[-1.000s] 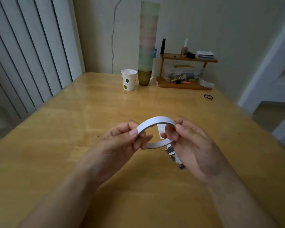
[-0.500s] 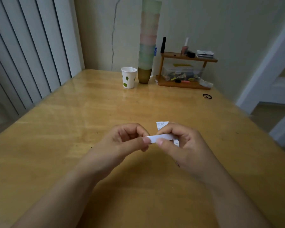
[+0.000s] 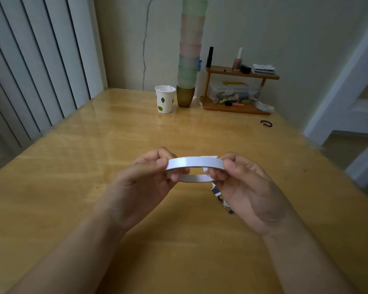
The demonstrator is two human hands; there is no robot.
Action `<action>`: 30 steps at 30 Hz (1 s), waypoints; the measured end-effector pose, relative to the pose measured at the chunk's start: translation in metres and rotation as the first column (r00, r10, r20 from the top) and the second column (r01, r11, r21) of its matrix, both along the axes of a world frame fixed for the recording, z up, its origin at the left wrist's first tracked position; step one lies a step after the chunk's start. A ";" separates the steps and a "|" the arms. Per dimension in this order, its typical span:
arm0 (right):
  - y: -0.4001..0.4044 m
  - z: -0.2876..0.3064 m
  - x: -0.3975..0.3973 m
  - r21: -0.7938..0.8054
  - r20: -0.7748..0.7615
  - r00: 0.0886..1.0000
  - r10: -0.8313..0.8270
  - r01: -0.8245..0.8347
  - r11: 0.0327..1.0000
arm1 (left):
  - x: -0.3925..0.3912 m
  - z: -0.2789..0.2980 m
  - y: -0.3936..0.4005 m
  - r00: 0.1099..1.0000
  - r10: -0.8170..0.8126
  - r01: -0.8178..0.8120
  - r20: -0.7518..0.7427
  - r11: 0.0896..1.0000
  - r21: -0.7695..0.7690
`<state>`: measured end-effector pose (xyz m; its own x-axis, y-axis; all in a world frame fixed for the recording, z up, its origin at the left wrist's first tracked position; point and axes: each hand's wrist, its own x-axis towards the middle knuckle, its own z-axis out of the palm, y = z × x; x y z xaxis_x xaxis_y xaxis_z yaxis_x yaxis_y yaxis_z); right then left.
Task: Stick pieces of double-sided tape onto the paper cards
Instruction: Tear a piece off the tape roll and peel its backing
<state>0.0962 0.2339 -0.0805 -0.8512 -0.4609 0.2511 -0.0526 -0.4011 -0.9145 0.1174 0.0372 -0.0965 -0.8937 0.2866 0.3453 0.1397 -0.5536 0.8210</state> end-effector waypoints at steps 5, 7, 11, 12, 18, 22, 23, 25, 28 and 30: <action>-0.006 0.000 0.005 0.377 -0.211 0.963 -0.168 0.239 0.895 | 0.002 -0.003 0.008 0.982 0.162 -0.188 -0.096 0.870 -0.455; -0.010 -0.002 0.006 0.475 -0.303 0.934 -0.188 0.319 0.820 | 0.003 -0.007 0.012 0.981 0.165 -0.191 -0.098 0.823 -0.535; -0.008 -0.001 0.006 0.479 -0.282 0.944 -0.174 0.295 0.827 | 0.003 -0.006 0.012 0.985 0.156 -0.172 -0.074 0.867 -0.467; -0.006 0.001 0.006 0.443 -0.245 0.956 -0.162 0.260 0.858 | 0.002 -0.006 0.011 0.988 0.139 -0.157 -0.071 0.891 -0.427; 0.000 0.000 0.001 0.074 -0.017 1.000 -0.011 0.012 0.997 | 0.000 -0.005 0.006 0.998 -0.049 0.047 -0.031 0.998 -0.046; 0.000 0.000 0.001 0.124 -0.018 0.999 -0.034 0.036 0.992 | 0.000 -0.002 0.004 1.000 0.013 -0.015 -0.013 0.992 -0.129; -0.001 -0.001 0.001 0.195 -0.040 0.997 -0.068 0.075 0.978 | 0.001 -0.002 0.005 0.997 0.067 -0.074 -0.039 0.971 -0.228; -0.003 -0.002 0.002 0.366 -0.135 0.983 -0.126 0.168 0.915 | 0.003 -0.003 0.009 0.986 0.141 -0.164 -0.085 0.893 -0.419; -0.007 -0.008 0.004 0.494 -0.242 0.962 -0.123 0.231 0.838 | 0.005 -0.007 0.014 0.984 0.142 -0.175 -0.103 0.820 -0.545; -0.007 -0.005 0.005 0.502 -0.230 0.964 -0.131 0.233 0.833 | 0.005 -0.006 0.014 0.988 0.118 -0.150 -0.094 0.842 -0.518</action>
